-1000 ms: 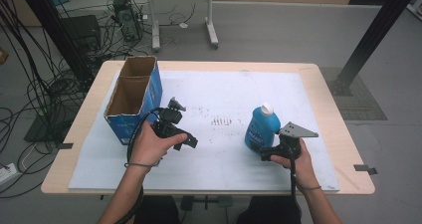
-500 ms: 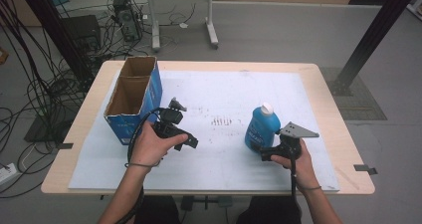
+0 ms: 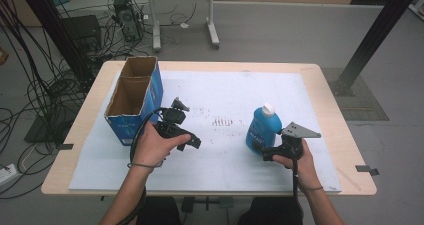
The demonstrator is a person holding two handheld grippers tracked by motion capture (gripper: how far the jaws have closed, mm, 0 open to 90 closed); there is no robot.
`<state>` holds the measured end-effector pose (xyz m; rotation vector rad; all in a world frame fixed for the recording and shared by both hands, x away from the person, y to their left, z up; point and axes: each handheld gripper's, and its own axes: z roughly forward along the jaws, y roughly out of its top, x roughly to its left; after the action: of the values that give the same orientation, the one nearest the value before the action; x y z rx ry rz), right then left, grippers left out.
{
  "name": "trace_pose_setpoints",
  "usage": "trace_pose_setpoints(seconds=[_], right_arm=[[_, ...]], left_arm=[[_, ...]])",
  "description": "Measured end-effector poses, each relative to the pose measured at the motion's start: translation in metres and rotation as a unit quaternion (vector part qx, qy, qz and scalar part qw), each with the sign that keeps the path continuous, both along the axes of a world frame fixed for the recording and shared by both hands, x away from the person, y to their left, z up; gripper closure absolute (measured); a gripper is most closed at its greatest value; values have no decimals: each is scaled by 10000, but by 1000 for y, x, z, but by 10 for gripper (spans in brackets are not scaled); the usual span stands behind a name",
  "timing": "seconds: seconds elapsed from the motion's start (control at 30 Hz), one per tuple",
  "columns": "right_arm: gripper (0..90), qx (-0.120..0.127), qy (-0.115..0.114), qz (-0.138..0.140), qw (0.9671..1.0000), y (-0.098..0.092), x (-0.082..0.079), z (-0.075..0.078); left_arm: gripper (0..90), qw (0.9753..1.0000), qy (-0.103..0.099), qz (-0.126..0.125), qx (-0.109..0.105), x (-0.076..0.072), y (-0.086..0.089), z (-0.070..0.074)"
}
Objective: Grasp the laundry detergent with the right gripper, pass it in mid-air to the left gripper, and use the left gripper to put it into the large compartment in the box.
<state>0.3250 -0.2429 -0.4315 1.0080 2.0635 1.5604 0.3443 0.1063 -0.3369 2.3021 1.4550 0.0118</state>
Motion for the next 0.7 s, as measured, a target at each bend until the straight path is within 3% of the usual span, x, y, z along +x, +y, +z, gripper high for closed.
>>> trace_pose_setpoints(seconds=[0.7], right_arm=[[32,15,-19,-8,10000,1,1,0]], left_arm=[[87,10000,13,-22,4,1,-1,0]])
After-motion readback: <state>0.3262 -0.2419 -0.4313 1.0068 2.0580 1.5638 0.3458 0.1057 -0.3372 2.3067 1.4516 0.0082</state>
